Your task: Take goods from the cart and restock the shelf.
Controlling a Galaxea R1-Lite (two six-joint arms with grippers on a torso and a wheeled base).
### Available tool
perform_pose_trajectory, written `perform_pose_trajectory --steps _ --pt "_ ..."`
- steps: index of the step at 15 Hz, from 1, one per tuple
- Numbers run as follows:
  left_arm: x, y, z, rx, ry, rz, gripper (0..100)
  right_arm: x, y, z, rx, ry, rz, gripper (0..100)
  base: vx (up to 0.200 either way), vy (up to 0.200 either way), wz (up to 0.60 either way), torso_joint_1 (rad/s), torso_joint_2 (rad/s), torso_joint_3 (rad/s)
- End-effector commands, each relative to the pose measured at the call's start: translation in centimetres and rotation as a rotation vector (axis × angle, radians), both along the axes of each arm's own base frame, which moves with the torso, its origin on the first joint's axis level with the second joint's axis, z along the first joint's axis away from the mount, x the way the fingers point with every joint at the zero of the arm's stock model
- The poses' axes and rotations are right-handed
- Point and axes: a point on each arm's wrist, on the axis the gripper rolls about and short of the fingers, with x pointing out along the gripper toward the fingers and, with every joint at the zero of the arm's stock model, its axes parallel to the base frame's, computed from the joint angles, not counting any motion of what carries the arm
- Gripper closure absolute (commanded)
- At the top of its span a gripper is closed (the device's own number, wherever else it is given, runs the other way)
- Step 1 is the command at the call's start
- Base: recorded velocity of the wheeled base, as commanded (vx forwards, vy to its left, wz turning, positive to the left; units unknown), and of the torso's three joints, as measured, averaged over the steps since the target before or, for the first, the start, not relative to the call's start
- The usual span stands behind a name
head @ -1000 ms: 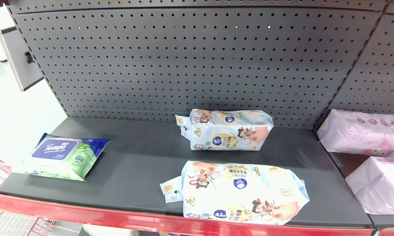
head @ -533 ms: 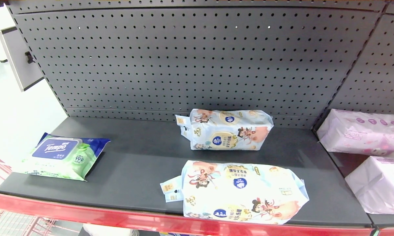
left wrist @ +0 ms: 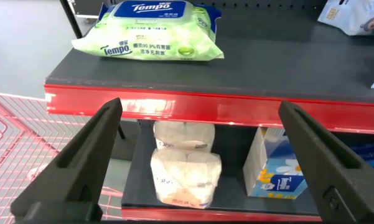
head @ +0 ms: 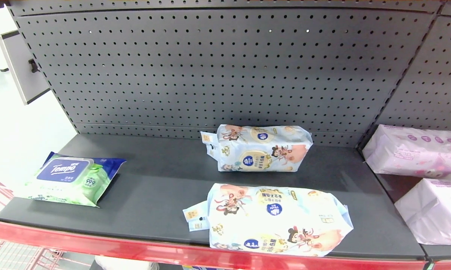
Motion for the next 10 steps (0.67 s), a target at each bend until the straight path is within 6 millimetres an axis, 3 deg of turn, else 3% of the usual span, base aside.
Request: perform_pose_trajectory --steps 1,6,9,10 --pt "0.0 0.0 0.0 0.0 0.0 0.0 0 0.0 0.0 0.0 -0.001 0.0 0.002 0 0.0 0.0 0.0 0.0 0.0 0.0" --pt "0.0 0.0 0.0 0.0 0.0 0.0 0 0.0 0.0 0.0 -0.001 0.0 0.002 0 0.0 0.0 0.0 0.0 0.0 0.0" --pt "0.0 0.0 0.0 0.0 0.0 0.0 0 0.0 0.0 0.0 -0.001 0.0 0.002 0 -0.2 0.0 0.0 0.007 0.01 0.002" --pt "0.0 0.0 0.0 0.0 0.0 0.0 0 0.0 0.0 0.0 -0.001 0.0 0.001 0 0.0 0.0 0.0 0.0 0.0 0.0"
